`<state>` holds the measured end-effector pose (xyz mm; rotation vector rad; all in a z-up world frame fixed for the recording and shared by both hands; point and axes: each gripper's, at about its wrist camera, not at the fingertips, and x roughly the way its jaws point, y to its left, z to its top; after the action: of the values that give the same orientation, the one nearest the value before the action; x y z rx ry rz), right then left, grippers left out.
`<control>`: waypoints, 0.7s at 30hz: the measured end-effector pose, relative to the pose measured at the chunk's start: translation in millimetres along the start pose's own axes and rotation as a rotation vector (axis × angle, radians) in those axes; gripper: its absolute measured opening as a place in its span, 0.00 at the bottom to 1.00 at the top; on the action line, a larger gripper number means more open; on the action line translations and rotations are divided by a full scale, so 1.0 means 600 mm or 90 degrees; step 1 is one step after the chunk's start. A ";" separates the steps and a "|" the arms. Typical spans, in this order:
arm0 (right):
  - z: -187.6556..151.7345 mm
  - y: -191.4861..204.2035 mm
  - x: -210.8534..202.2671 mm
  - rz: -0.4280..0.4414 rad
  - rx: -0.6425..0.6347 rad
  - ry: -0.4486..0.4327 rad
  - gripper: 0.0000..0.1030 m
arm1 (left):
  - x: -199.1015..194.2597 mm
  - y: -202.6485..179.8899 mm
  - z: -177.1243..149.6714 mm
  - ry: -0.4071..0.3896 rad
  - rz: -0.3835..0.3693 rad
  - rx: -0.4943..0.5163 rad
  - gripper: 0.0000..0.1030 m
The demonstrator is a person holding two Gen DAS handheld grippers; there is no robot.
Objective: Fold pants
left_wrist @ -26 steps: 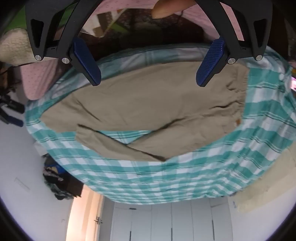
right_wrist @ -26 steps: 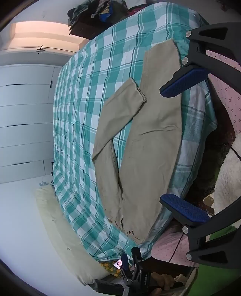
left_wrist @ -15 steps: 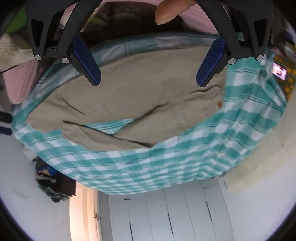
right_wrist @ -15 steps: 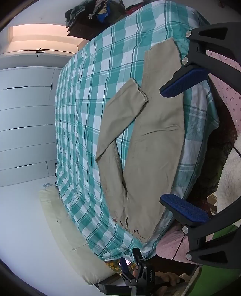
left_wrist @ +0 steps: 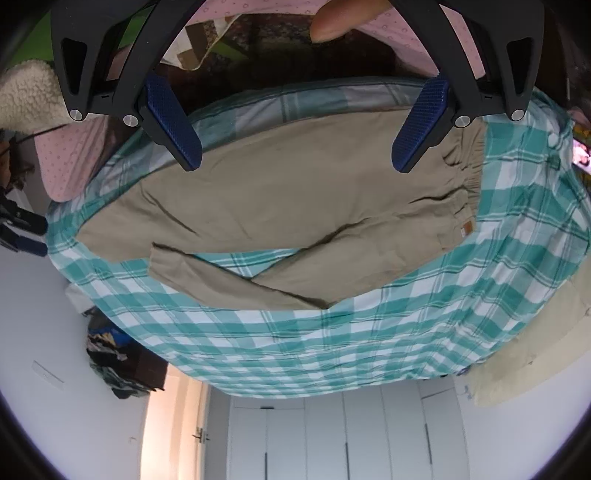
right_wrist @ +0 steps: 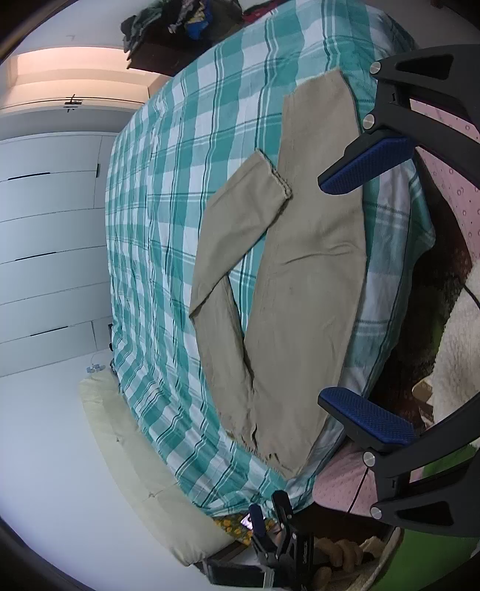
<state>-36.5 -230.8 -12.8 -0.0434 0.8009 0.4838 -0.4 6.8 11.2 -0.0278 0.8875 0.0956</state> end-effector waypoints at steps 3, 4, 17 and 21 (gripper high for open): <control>-0.001 -0.001 0.002 -0.003 0.002 0.002 1.00 | 0.009 0.004 -0.004 0.009 0.024 -0.002 0.99; 0.001 -0.002 0.002 -0.006 0.003 0.004 1.00 | 0.013 0.007 -0.006 0.015 0.036 -0.006 0.99; -0.003 -0.019 0.003 0.009 0.055 0.004 1.00 | 0.024 0.024 0.001 0.033 0.050 -0.041 0.99; -0.004 -0.013 0.005 0.012 0.036 0.007 1.00 | 0.027 0.020 0.002 0.035 0.050 -0.037 0.99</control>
<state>-32.7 -237.3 -17.7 0.0142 0.8259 0.4783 9.3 19.9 -0.4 -0.0494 0.9407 0.1947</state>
